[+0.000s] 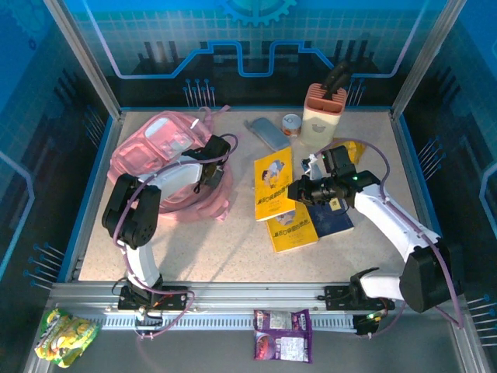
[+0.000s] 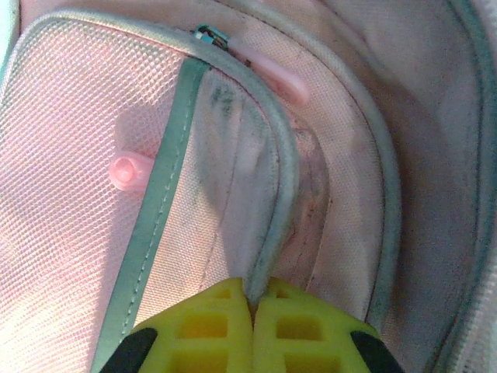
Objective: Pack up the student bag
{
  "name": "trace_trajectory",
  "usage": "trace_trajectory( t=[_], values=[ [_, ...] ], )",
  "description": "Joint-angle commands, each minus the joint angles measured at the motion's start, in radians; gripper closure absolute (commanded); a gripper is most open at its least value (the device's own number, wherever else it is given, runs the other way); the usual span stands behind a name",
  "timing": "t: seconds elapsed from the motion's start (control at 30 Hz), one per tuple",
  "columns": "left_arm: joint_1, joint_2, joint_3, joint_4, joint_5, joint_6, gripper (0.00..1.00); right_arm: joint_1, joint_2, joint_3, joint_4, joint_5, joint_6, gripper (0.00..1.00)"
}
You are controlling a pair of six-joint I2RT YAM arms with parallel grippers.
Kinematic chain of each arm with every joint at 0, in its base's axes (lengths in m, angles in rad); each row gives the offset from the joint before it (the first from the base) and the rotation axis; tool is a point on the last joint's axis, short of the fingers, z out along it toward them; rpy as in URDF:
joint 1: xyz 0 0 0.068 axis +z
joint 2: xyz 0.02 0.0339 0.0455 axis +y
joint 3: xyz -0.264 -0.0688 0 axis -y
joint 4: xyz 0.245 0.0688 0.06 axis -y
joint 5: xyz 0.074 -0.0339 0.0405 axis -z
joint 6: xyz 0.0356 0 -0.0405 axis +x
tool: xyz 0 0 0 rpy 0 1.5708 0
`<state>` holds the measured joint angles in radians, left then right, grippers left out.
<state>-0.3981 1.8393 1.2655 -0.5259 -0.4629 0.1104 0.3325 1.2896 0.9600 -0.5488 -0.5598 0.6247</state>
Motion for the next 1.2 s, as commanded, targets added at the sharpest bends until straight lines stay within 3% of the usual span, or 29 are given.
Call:
trace_trajectory(
  t=[0.0,0.23,0.33,0.57,0.87,1.07,1.17],
  values=[
    [0.017,-0.051,0.031,-0.046,0.036,-0.023,1.0,-0.015,-0.002,0.04,0.046,-0.046,-0.009,1.0],
    [0.015,-0.244,-0.024,-0.07,0.17,-0.017,1.0,-0.015,0.013,0.078,-0.012,-0.068,-0.036,1.0],
    [0.015,-0.321,-0.032,-0.087,0.172,0.005,1.0,-0.014,0.007,0.089,-0.023,-0.12,0.006,1.0],
    [0.019,-0.463,-0.015,-0.103,0.245,0.137,1.0,0.045,0.002,0.089,0.034,-0.193,0.085,1.0],
    [0.038,-0.516,0.014,-0.113,0.29,0.161,1.0,0.125,0.039,0.117,0.043,-0.142,0.067,1.0],
    [0.099,-0.539,0.077,-0.116,0.426,0.193,1.0,0.138,0.062,0.123,0.025,-0.182,0.026,1.0],
    [0.122,-0.557,0.091,-0.117,0.482,0.207,1.0,0.197,0.087,0.119,0.065,-0.168,0.05,1.0]
  ],
)
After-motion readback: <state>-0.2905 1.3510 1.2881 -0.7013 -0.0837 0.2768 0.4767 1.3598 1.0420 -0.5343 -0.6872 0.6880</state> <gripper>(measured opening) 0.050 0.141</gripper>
